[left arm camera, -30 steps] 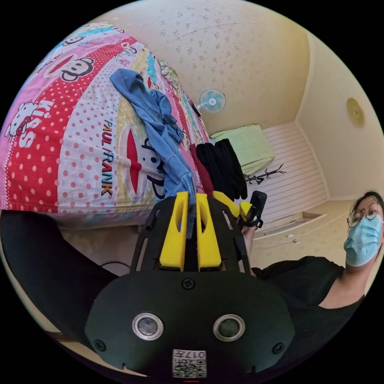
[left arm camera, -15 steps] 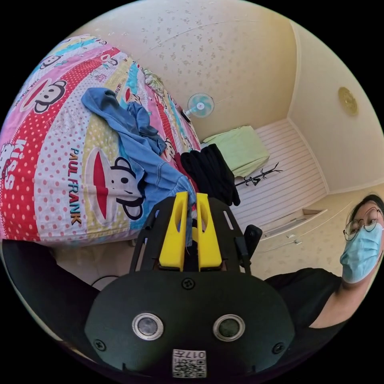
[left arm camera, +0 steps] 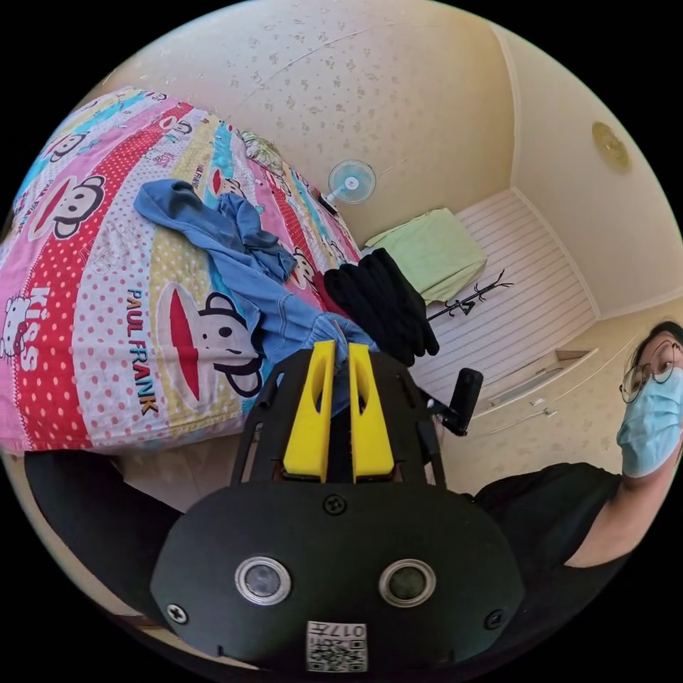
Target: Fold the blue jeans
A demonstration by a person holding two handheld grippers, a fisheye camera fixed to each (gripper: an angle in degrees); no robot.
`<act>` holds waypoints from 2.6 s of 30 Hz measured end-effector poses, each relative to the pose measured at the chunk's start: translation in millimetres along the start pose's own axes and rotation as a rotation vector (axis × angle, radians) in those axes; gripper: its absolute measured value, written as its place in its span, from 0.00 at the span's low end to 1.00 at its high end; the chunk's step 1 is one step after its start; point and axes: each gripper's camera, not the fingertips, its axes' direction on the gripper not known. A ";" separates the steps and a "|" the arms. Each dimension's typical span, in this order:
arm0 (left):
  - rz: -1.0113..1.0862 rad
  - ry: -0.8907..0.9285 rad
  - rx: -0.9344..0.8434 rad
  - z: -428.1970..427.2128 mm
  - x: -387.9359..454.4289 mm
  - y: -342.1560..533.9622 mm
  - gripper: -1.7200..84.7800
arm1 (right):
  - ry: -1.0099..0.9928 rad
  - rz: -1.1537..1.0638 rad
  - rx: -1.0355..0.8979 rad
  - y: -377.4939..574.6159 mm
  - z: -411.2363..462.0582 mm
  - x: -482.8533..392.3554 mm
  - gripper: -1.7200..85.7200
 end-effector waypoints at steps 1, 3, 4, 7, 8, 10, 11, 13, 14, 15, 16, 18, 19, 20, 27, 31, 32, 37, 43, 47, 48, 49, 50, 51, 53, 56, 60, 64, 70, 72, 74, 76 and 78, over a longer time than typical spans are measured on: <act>0.012 0.005 -0.007 -1.5 -0.8 1.9 0.07 | -0.001 0.002 0.034 -4.2 -6.4 0.4 0.06; 0.027 0.041 -0.010 -4.9 -2.1 4.5 0.07 | 0.043 -0.020 0.183 -16.3 -29.0 -12.4 0.06; 0.028 0.084 -0.007 -7.1 -3.7 5.8 0.07 | 0.058 -0.040 0.201 -18.7 -30.2 -18.6 0.06; 0.025 0.159 0.004 -8.4 -6.0 7.8 0.07 | 0.071 -0.153 0.109 -28.5 1.2 -49.8 0.05; 0.023 0.148 -0.001 -6.8 -6.0 7.7 0.07 | 0.067 -0.197 0.022 -29.2 25.4 -61.1 0.05; 0.016 0.115 -0.018 -2.7 -6.3 7.0 0.06 | 0.077 -0.231 -0.076 -26.1 55.5 -73.0 0.05; 0.012 0.109 -0.026 -0.4 -6.8 6.6 0.06 | 0.081 -0.229 -0.101 -22.2 67.8 -77.1 0.05; -0.003 0.117 -0.015 -0.8 -9.5 6.4 0.06 | 0.048 -0.208 -0.099 -16.2 75.3 -77.8 0.06; -0.016 0.137 -0.003 -2.3 -12.7 6.0 0.06 | 0.021 -0.188 -0.087 -14.2 74.6 -75.2 0.06; -0.022 0.147 0.002 -2.9 -14.4 5.5 0.06 | -0.012 -0.170 -0.078 -14.2 72.7 -70.3 0.06; -0.032 0.166 0.004 -3.3 -17.9 3.8 0.06 | -0.031 -0.164 -0.080 -14.9 72.2 -67.5 0.06; -0.038 0.185 -0.007 -0.8 -21.5 0.0 0.06 | -0.124 -0.136 -0.107 -19.1 76.2 -55.0 0.06; -0.045 0.197 -0.010 1.8 -23.7 -2.7 0.06 | -0.149 -0.132 -0.117 -19.8 78.6 -52.3 0.06; -0.057 0.212 -0.008 4.3 -26.0 -5.5 0.05 | -0.190 -0.131 -0.134 -20.6 83.8 -48.2 0.07; -0.123 0.300 0.014 13.8 -40.3 -21.0 0.04 | -0.375 -0.175 -0.113 -24.2 92.6 -34.8 0.13; -0.139 0.294 0.009 20.4 -42.1 -34.1 0.02 | -0.285 -0.207 -0.102 -23.5 97.1 -40.6 0.15; -0.141 0.293 0.010 22.3 -42.4 -38.0 0.02 | -0.232 -0.235 -0.100 -22.7 98.1 -46.0 0.16; -0.150 0.264 -0.018 37.3 -46.5 -53.4 0.01 | -0.038 -0.277 -0.098 -19.9 114.1 -61.8 0.18; -0.222 0.241 -0.027 45.0 -66.1 -65.3 0.01 | -0.073 -0.200 -0.180 -27.5 141.0 -43.1 0.13; -0.223 0.238 -0.017 36.7 -69.4 -78.1 0.06 | -0.046 -0.274 -0.200 -36.7 139.8 -44.6 0.09; -0.231 0.246 -0.009 34.6 -70.3 -80.2 0.09 | -0.019 -0.308 -0.208 -38.9 139.9 -47.3 0.08; -0.265 0.242 -0.023 33.1 -73.6 -85.3 0.15 | -0.009 -0.320 -0.207 -39.7 139.4 -48.3 0.08; -0.287 0.222 -0.057 34.3 -76.6 -91.9 0.20 | 0.003 -0.336 -0.197 -41.3 138.1 -49.8 0.07; -0.294 0.201 -0.078 35.8 -78.0 -95.4 0.22 | 0.008 -0.347 -0.188 -43.0 136.9 -50.9 0.07; -0.326 0.170 -0.152 46.8 -83.8 -107.5 0.27 | 0.015 -0.376 -0.185 -45.8 136.9 -53.2 0.07; -0.360 0.272 -0.173 61.8 -89.3 -120.4 0.29 | 0.045 -0.487 -0.221 -48.2 141.3 -60.9 0.07; -0.390 0.194 -0.260 81.9 -101.7 -134.7 0.20 | 0.127 -0.586 -0.263 -49.8 143.5 -64.9 0.07; -0.455 0.293 -0.267 88.3 -111.4 -142.2 0.14 | 0.123 -0.614 -0.268 -53.2 123.7 -53.7 0.07; -0.441 0.377 -0.258 79.9 -105.3 -157.8 0.11 | 0.225 -0.272 -0.279 -64.4 50.5 24.0 0.06; -0.437 0.378 -0.250 76.4 -101.2 -162.2 0.11 | 0.202 0.058 -0.274 -66.9 27.4 89.4 0.10; -0.424 0.391 -0.251 74.2 -94.7 -167.7 0.11 | -0.075 0.225 -0.319 -65.4 23.8 138.2 0.17; -0.429 0.417 -0.249 73.6 -93.0 -170.7 0.11 | -0.401 0.382 -0.342 -59.8 31.7 178.1 0.20; -0.454 0.451 -0.233 72.6 -91.7 -171.5 0.11 | -0.642 0.538 -0.342 -45.9 48.0 211.1 0.22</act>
